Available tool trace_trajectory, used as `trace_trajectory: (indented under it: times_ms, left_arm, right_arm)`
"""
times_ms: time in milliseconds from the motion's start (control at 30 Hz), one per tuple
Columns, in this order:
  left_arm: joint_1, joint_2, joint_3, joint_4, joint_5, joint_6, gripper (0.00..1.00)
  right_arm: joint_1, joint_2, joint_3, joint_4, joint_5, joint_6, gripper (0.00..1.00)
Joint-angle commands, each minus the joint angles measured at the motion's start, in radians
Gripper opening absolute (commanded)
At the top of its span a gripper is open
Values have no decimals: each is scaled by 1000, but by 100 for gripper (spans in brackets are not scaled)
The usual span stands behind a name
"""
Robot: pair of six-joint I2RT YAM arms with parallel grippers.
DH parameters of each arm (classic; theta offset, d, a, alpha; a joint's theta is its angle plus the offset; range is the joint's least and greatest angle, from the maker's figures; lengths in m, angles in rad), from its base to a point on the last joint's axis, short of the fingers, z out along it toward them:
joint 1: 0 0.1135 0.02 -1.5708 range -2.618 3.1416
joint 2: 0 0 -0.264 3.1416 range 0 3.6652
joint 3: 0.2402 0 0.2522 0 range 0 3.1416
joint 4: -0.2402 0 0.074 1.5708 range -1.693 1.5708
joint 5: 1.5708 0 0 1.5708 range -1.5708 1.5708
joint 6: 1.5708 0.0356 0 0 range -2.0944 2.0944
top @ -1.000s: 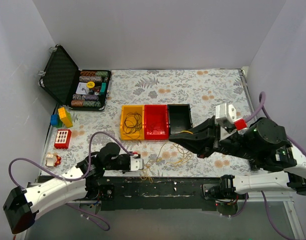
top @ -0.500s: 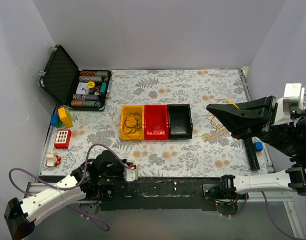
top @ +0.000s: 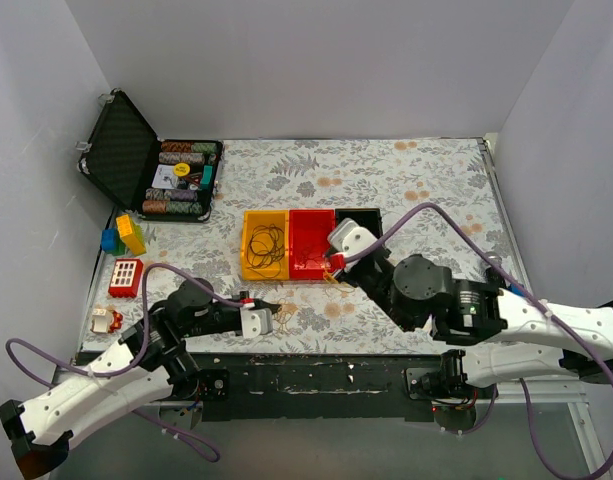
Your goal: Untangle the cables
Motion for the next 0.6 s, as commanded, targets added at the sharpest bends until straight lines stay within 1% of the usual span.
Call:
trace_trajectory:
  times_ms: [0, 67, 167, 267, 467, 533, 567]
  left_arm:
    - [-1, 1, 82, -27, 104, -50, 0]
    - [-1, 3, 110, -31, 123, -48, 0]
    - [-1, 12, 153, -44, 152, -27, 0]
    - [-1, 20, 187, -50, 170, -14, 0]
    - [-1, 30, 231, -57, 207, 18, 0]
    - [-1, 35, 240, -59, 209, 41, 0]
    - [-1, 35, 242, -60, 203, 85, 0]
  right_arm:
    - [-1, -71, -58, 316, 128, -147, 1]
    - [-8, -80, -101, 388, 137, -192, 1]
    - [-50, -84, -160, 434, 126, -204, 1]
    - [-115, -84, -192, 422, 68, -158, 1]
    - [-278, -51, -174, 377, -88, -95, 1]
    - [-324, -35, -160, 367, -134, -88, 1]
    - [-344, -25, -154, 362, -150, -83, 1]
